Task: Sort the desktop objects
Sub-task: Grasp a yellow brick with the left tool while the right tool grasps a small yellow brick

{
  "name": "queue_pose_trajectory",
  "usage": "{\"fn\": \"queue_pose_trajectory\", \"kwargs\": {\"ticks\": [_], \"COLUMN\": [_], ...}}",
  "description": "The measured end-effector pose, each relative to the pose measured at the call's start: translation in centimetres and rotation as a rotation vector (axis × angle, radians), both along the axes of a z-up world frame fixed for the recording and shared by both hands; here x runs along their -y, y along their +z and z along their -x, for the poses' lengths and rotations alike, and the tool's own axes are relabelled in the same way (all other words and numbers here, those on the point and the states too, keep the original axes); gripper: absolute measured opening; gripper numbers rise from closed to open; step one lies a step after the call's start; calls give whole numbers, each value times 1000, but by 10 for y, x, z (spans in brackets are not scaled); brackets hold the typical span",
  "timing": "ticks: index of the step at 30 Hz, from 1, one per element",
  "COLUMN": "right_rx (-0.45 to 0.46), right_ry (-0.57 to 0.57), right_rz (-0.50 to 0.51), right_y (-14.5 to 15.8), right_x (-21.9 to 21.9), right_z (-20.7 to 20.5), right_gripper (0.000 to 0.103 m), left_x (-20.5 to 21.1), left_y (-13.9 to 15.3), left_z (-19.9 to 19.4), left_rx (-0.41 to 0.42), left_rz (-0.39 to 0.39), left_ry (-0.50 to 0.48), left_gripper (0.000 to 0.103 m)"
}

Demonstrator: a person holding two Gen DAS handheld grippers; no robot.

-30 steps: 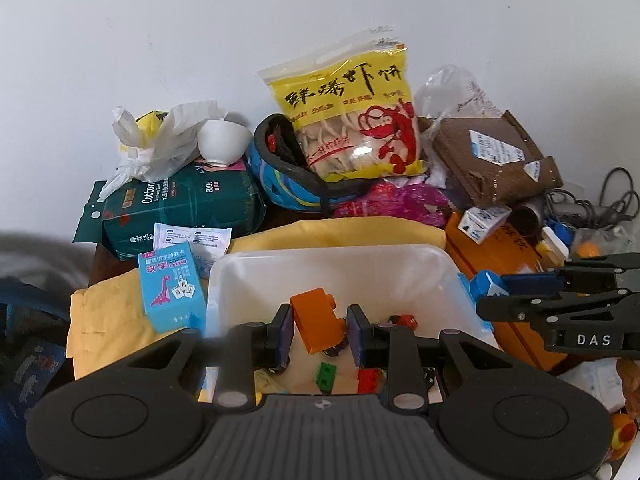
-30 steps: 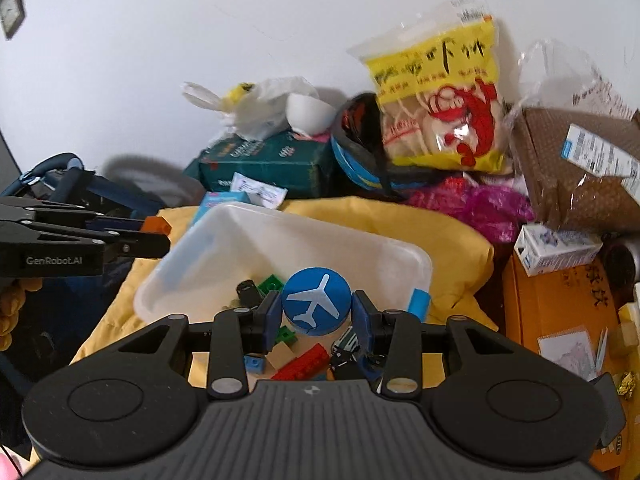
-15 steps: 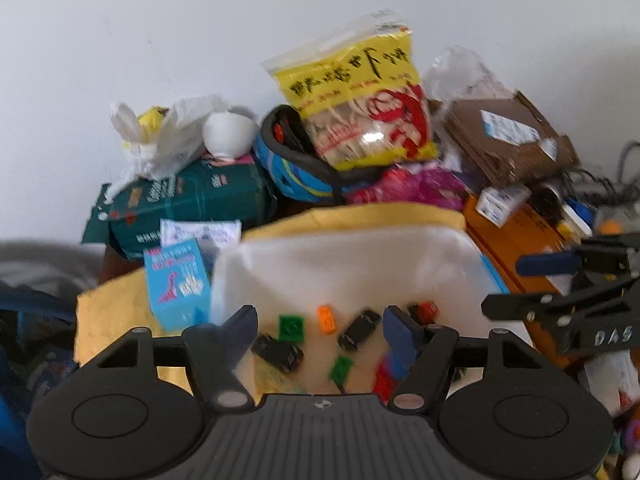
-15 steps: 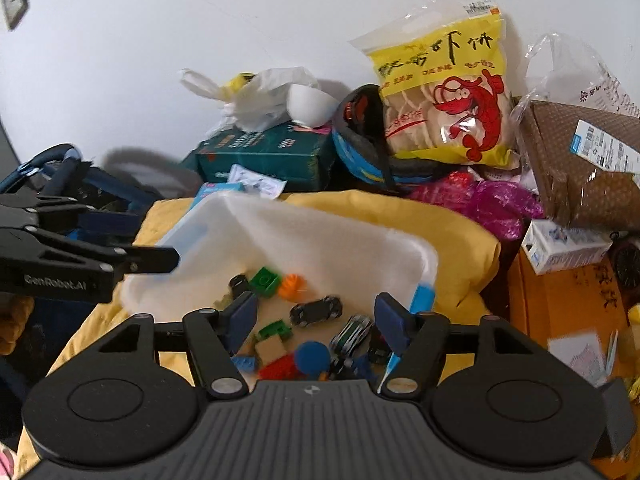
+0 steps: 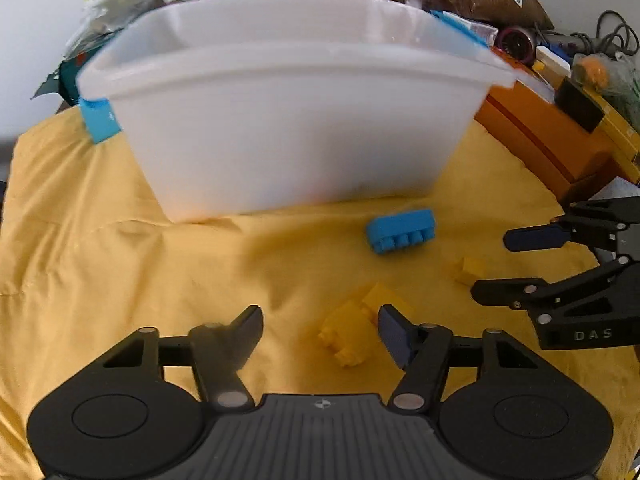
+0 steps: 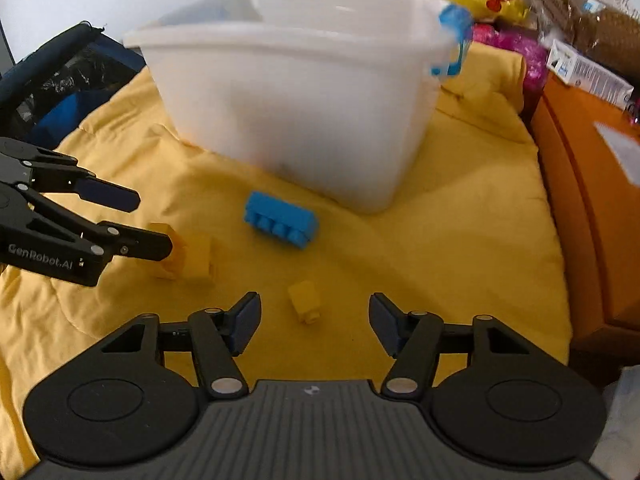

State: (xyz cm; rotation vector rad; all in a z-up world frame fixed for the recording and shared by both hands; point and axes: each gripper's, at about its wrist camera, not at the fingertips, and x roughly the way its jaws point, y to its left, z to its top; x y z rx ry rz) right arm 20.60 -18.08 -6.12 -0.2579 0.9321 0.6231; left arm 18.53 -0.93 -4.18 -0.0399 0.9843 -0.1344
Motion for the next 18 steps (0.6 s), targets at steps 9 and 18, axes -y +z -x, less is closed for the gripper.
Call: {"fn": "queue_pose_trajectory", "kwargs": {"ticks": [9, 18], "right_rx": [-17, -14], "right_ry": [83, 39], "right_rz": [29, -48], "right_y": [-11, 5], "right_x": [-15, 5], "right_z": [-4, 8], "right_gripper": [17, 17], "left_x": [17, -2], "left_y": [-10, 0], "left_z": [1, 13], "left_rx": [-47, 3], "left_rz": [29, 45], "left_ry": [-89, -59], "left_gripper": [36, 36]}}
